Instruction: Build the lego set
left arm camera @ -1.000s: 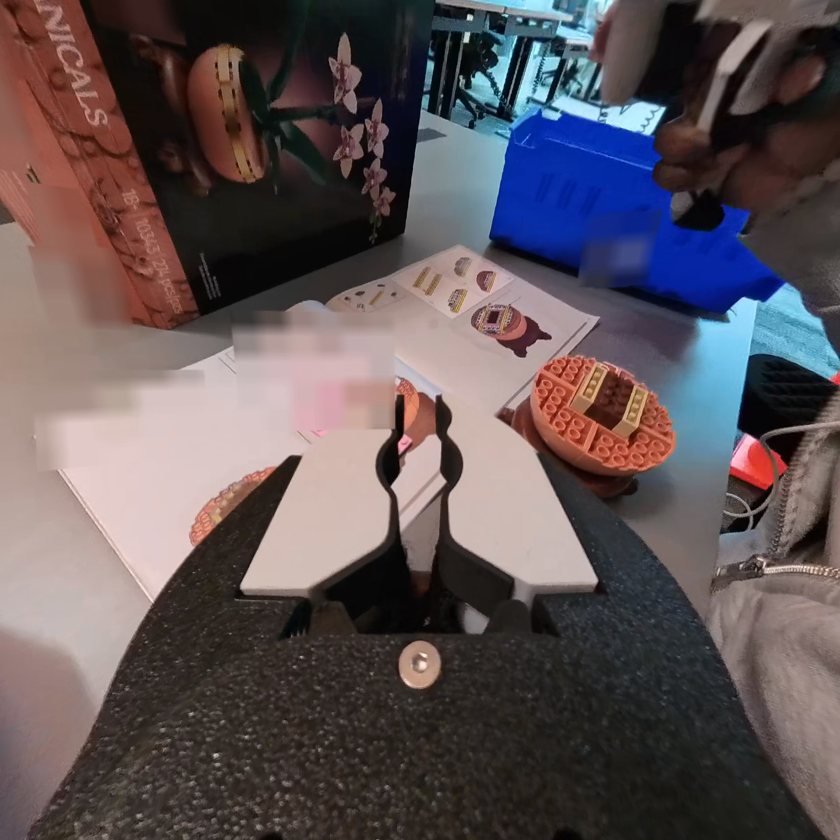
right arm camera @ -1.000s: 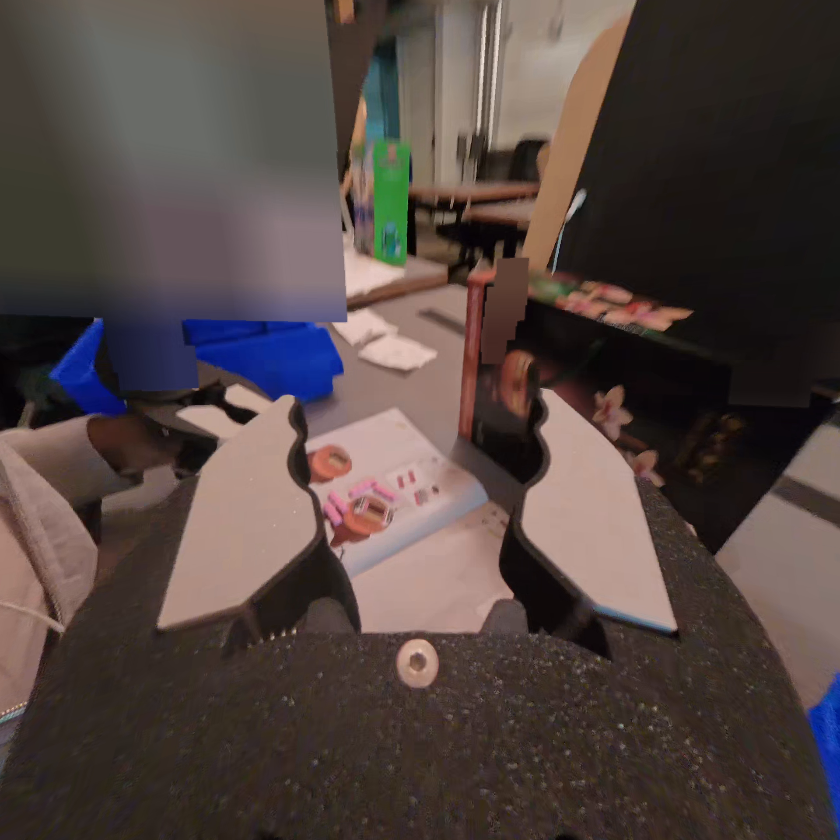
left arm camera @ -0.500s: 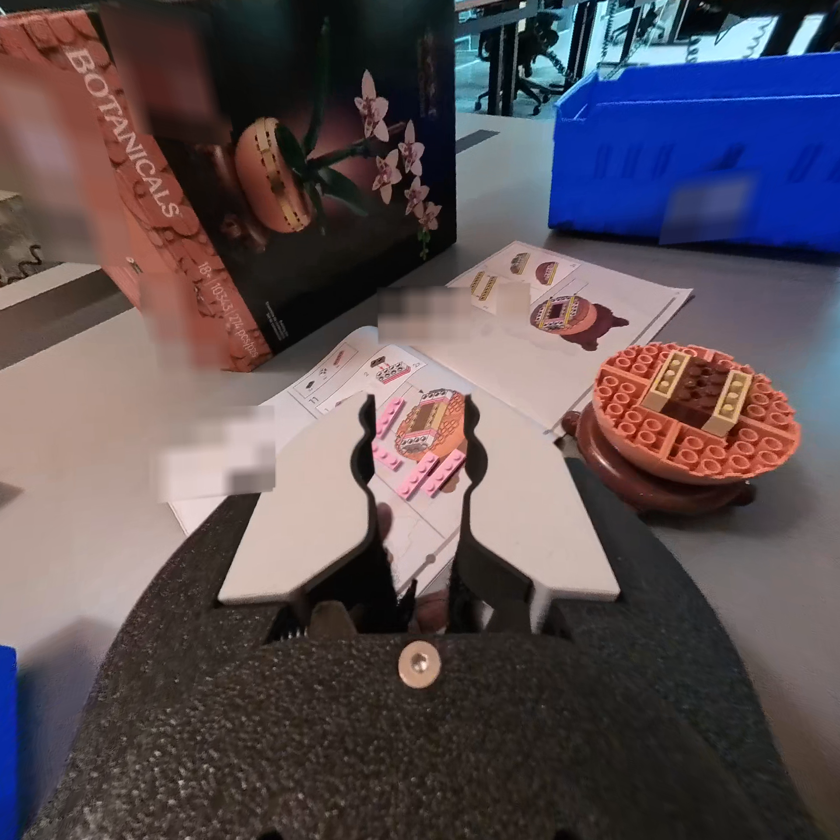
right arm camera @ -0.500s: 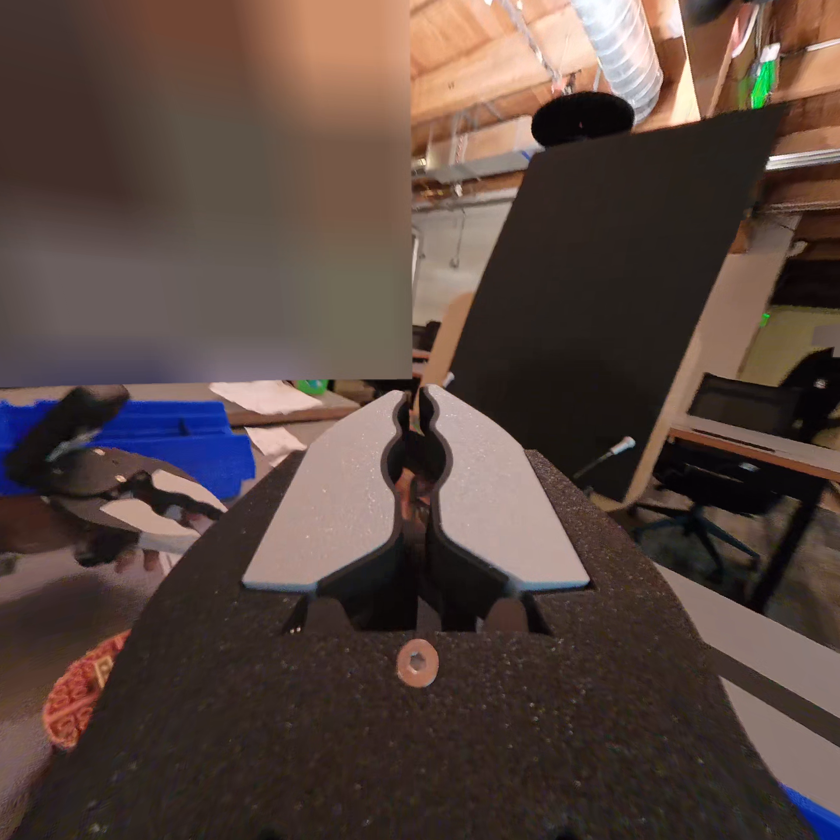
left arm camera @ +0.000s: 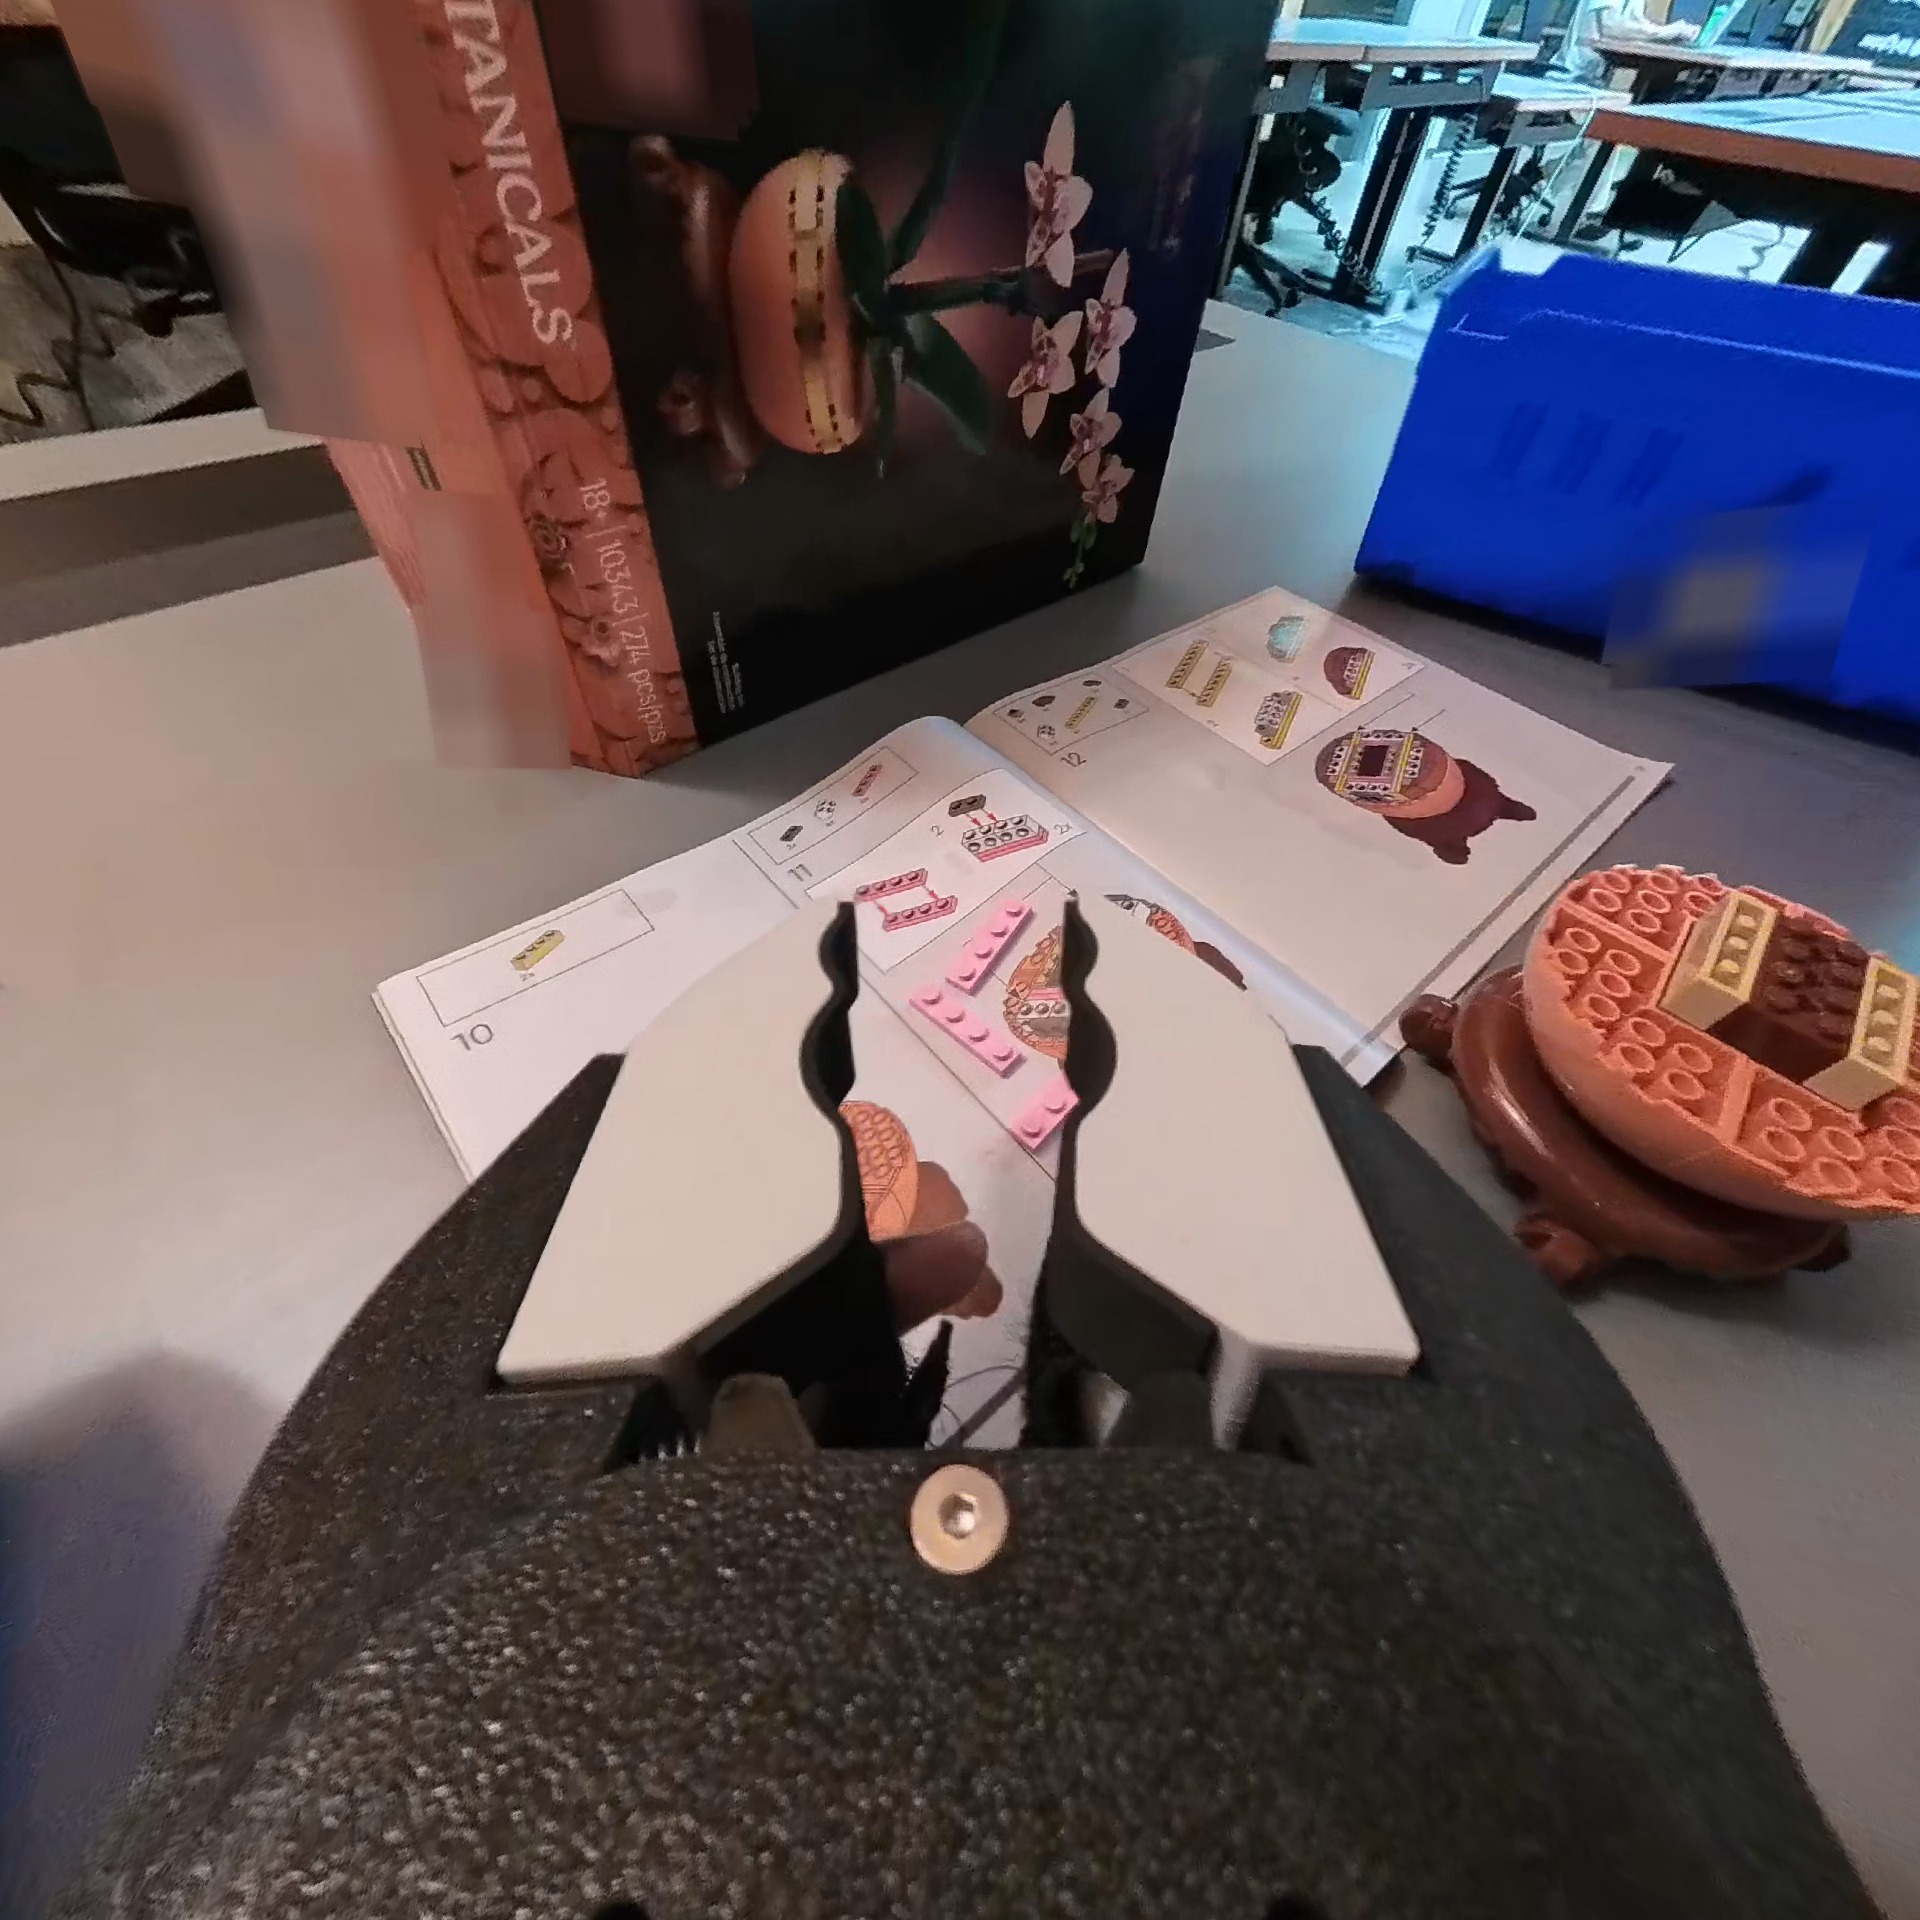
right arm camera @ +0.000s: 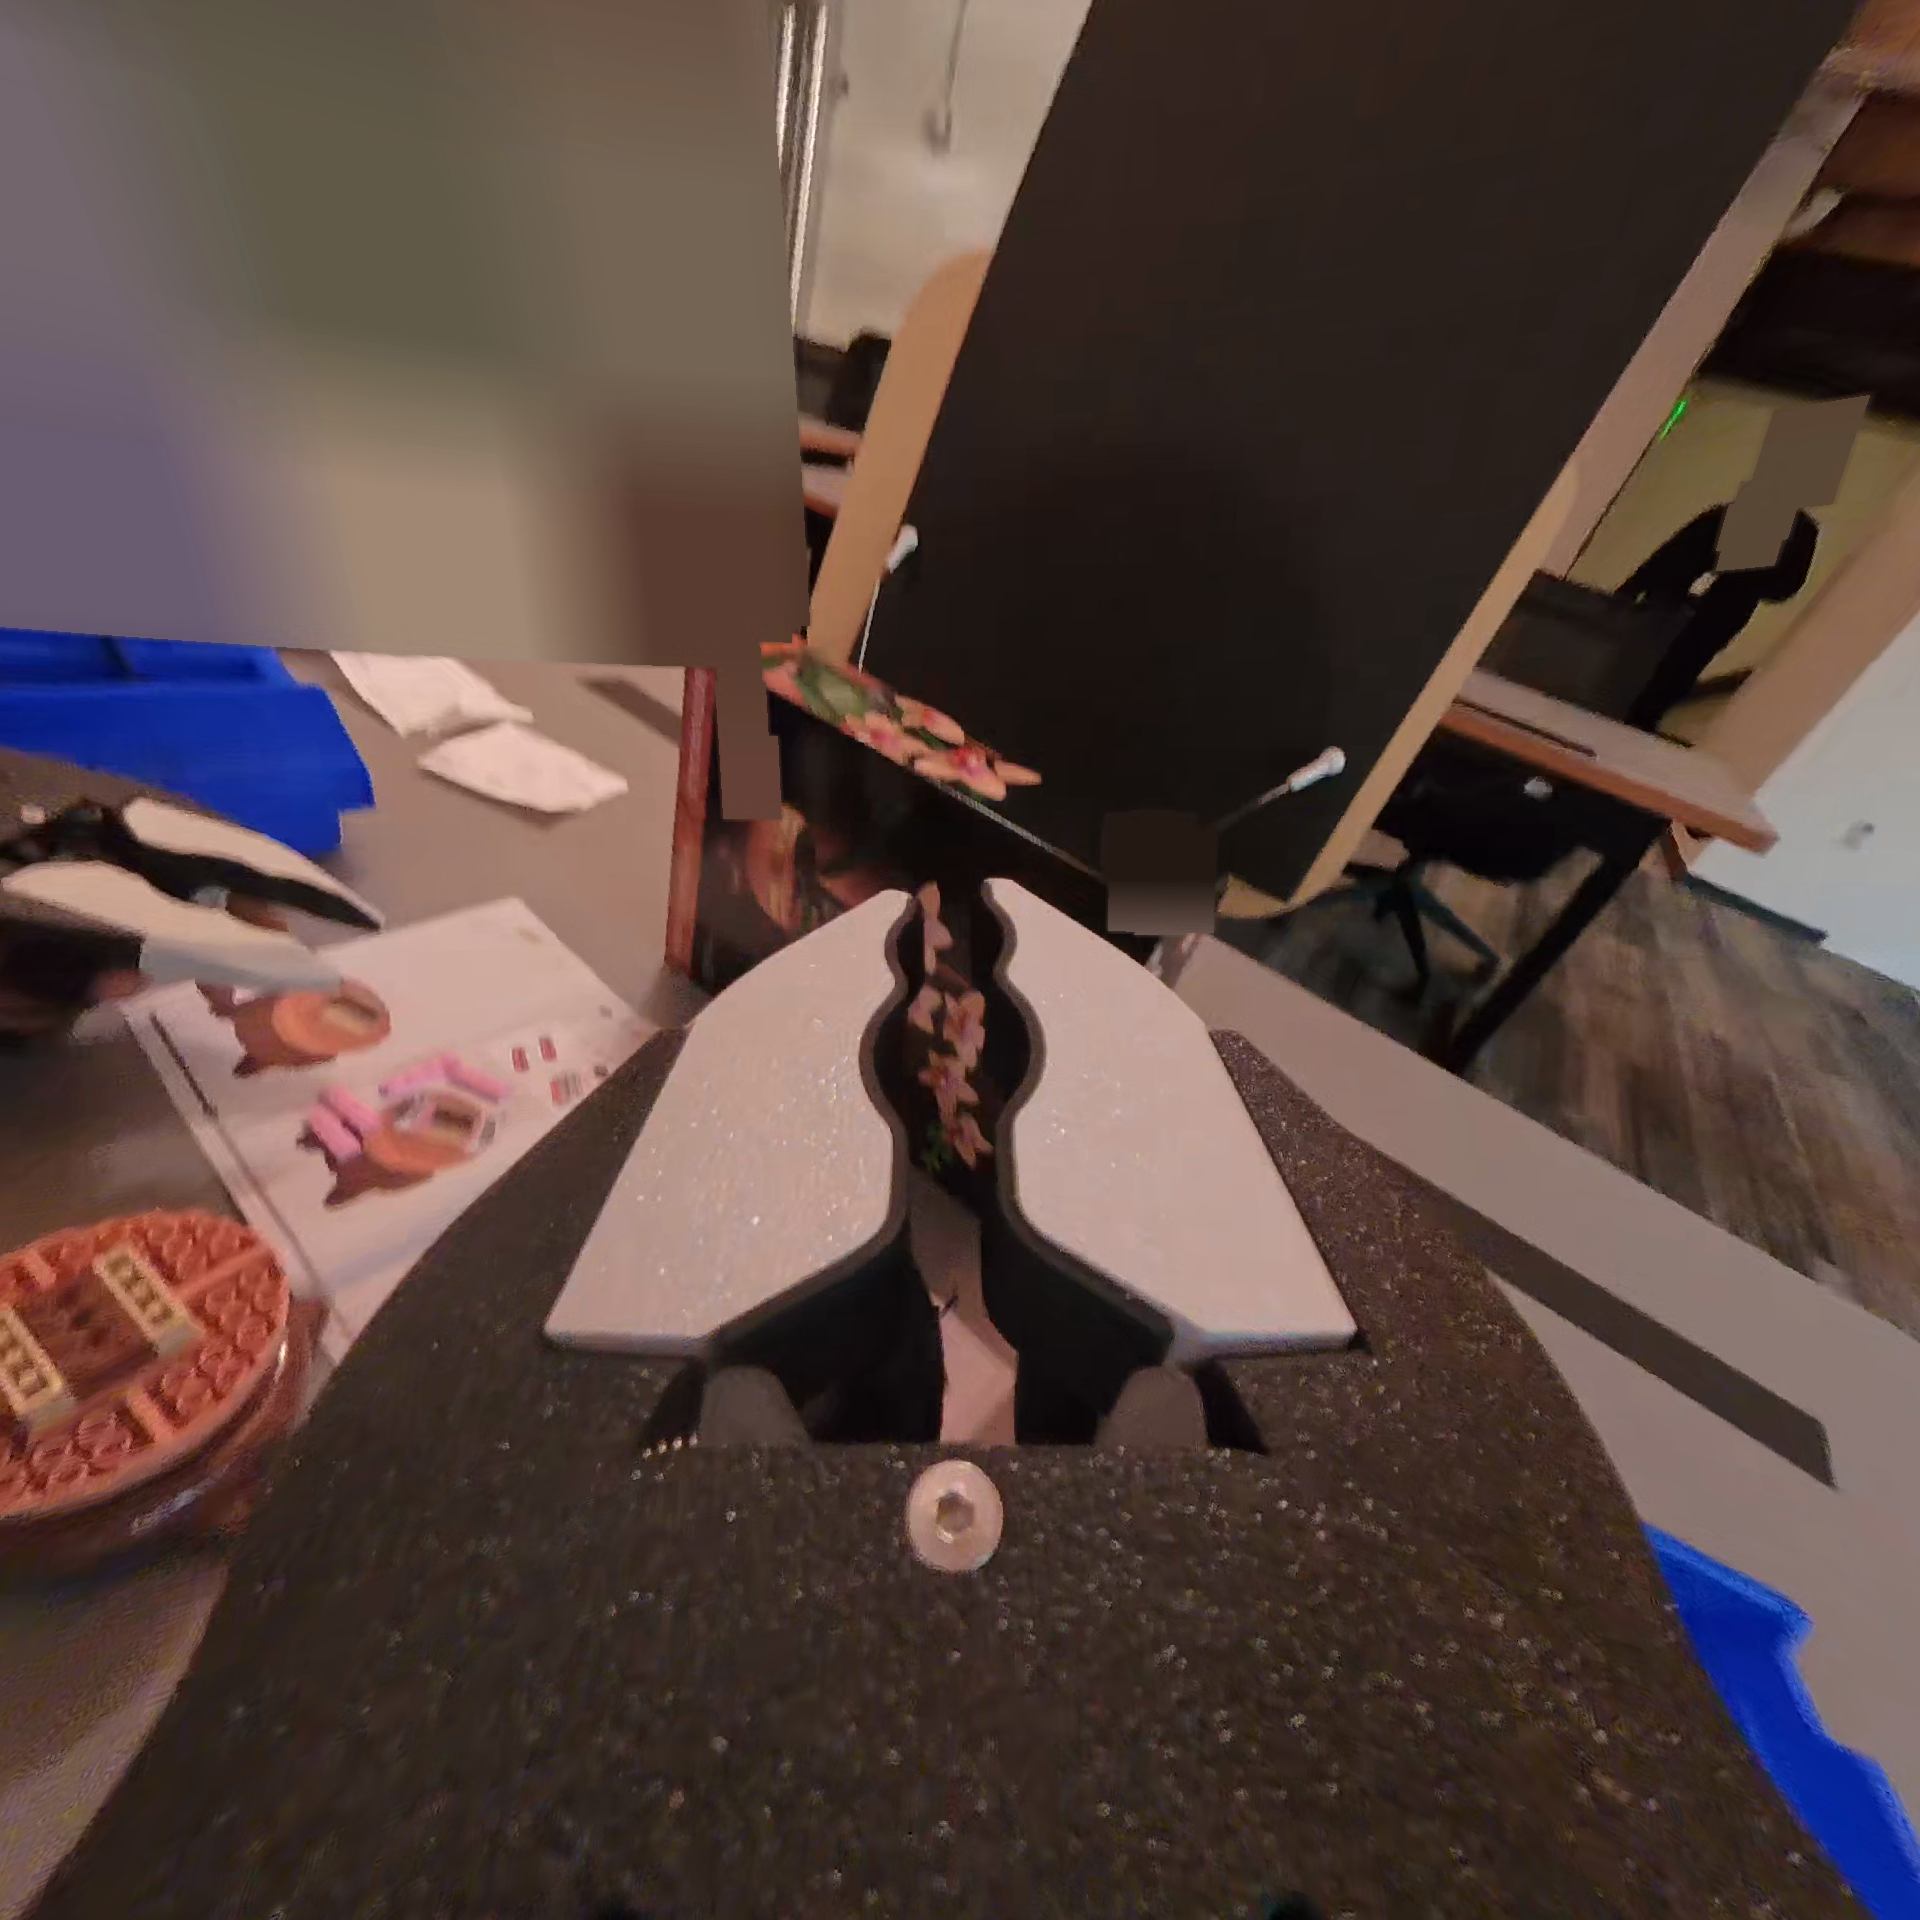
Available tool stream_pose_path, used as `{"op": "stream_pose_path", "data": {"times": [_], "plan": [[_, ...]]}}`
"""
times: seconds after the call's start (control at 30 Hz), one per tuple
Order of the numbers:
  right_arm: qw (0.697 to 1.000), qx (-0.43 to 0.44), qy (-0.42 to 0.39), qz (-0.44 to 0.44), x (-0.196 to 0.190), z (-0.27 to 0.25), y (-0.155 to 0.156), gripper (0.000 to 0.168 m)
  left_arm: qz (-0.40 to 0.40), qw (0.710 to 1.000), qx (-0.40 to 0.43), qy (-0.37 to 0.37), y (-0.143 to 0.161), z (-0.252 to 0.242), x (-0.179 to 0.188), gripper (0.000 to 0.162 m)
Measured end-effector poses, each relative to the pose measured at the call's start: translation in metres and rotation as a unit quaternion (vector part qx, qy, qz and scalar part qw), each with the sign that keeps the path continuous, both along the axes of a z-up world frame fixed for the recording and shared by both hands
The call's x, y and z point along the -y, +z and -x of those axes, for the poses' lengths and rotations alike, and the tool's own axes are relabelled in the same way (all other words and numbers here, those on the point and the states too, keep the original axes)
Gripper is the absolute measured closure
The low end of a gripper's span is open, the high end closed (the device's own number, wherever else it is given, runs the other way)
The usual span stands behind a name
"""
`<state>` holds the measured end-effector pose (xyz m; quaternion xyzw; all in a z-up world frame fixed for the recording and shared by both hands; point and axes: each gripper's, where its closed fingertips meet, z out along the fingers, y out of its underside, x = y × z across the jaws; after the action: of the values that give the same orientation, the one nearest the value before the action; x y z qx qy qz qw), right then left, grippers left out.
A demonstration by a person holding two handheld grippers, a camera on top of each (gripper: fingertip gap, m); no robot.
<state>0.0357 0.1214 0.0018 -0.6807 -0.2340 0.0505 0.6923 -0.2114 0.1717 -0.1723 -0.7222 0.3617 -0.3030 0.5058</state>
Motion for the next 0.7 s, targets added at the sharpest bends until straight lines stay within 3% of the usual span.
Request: {"op": "stream_pose_path", "data": {"times": [0.1, 0.27, 0.43, 0.53, 0.7], "plan": [[0.999, 0.019, 0.006, 0.044, 0.015, -0.015, -0.006, 0.163, 0.008, 1.0, 0.005, -0.003, 0.001, 0.0, -0.003, 0.121], [0.995, 0.014, 0.002, 0.098, 0.047, -0.054, -0.01, 0.163, -0.003, 0.999, 0.035, 0.004, 0.017, -0.005, -0.011, 0.148], [0.981, 0.073, -0.062, 0.167, 0.063, -0.121, -0.035, 0.165, 0.012, 0.999, 0.029, -0.009, 0.027, -0.021, -0.011, 0.153], [0.957, 0.113, -0.005, 0.269, 0.064, -0.139, -0.067, 0.161, 0.004, 1.0, 0.009, -0.01, 0.034, -0.032, -0.01, 0.153], [0.903, 0.199, 0.103, 0.367, 0.023, -0.164, -0.116, 0.145, -0.028, 0.999, -0.03, -0.006, 0.043, -0.054, -0.005, 0.152]]}}
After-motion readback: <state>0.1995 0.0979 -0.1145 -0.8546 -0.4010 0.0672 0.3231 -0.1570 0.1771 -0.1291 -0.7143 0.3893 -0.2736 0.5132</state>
